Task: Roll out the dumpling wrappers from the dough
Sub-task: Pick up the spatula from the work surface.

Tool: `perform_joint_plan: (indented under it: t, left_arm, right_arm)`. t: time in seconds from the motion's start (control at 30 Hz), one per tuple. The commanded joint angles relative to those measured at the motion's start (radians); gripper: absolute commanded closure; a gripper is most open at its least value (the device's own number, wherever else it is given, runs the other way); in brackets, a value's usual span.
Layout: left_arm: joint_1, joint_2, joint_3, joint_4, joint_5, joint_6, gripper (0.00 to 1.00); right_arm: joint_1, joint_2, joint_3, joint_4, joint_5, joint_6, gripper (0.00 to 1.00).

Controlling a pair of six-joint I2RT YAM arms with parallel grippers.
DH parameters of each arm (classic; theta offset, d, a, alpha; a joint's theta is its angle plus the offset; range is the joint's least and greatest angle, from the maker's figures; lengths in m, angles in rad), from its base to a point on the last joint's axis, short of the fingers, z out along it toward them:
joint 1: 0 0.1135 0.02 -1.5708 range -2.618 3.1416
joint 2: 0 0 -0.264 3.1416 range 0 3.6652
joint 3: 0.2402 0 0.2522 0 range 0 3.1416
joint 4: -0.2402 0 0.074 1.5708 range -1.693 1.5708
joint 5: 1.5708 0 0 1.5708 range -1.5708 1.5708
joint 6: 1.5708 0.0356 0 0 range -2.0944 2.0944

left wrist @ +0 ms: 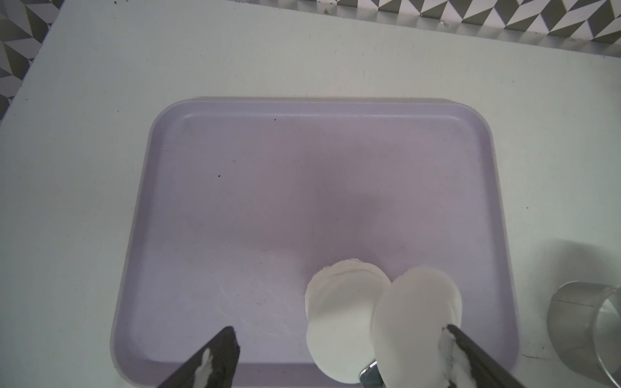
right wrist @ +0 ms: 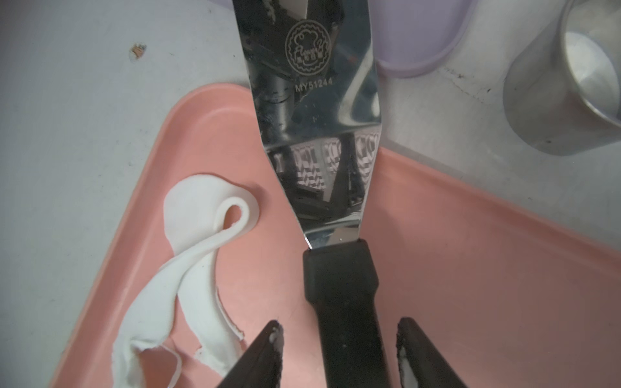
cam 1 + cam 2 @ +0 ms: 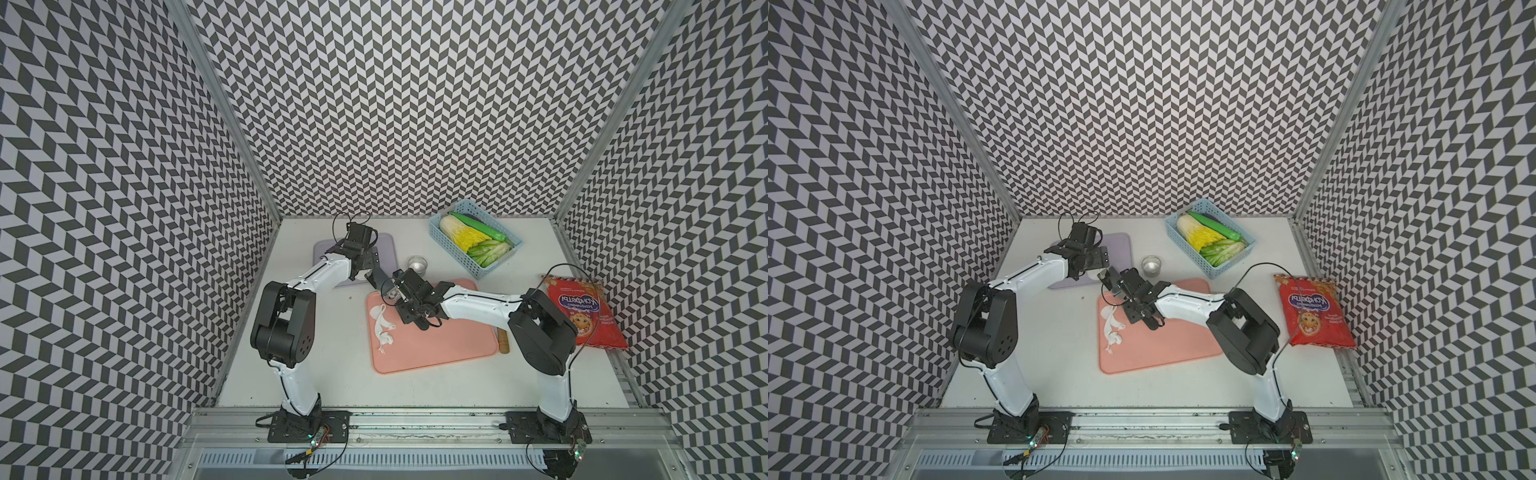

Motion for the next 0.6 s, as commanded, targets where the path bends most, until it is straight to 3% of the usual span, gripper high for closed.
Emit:
perform_joint_plan:
  t: [0.0, 0.27, 0.4, 0.47, 0.57]
  left_arm:
    - [0.007, -0.03, 0.011, -0.001, 0.007, 0.002, 0.05]
    - [0.007, -0.029, 0.01, 0.0, 0.009, 0.003, 0.05]
    - [0.01, -0.028, 0.012, 0.002, 0.009, 0.002, 0.05]
    - [0.011, -0.028, 0.011, 0.003, 0.009, 0.001, 0.05]
    - [0.017, -0.031, 0.012, 0.003, 0.01, 0.001, 0.05]
  right_arm:
    - [0.002, 0.033, 0.002, 0.052, 0.004, -0.016, 0.44]
    - [0.001, 0.06, 0.013, 0.066, 0.02, -0.031, 0.55]
    - [0.001, 0.055, -0.001, 0.073, 0.024, -0.036, 0.67]
    - [0.002, 0.046, -0.013, 0.078, 0.025, -0.04, 0.8]
    - [0.002, 0.027, -0.029, 0.085, 0.028, -0.041, 0.91]
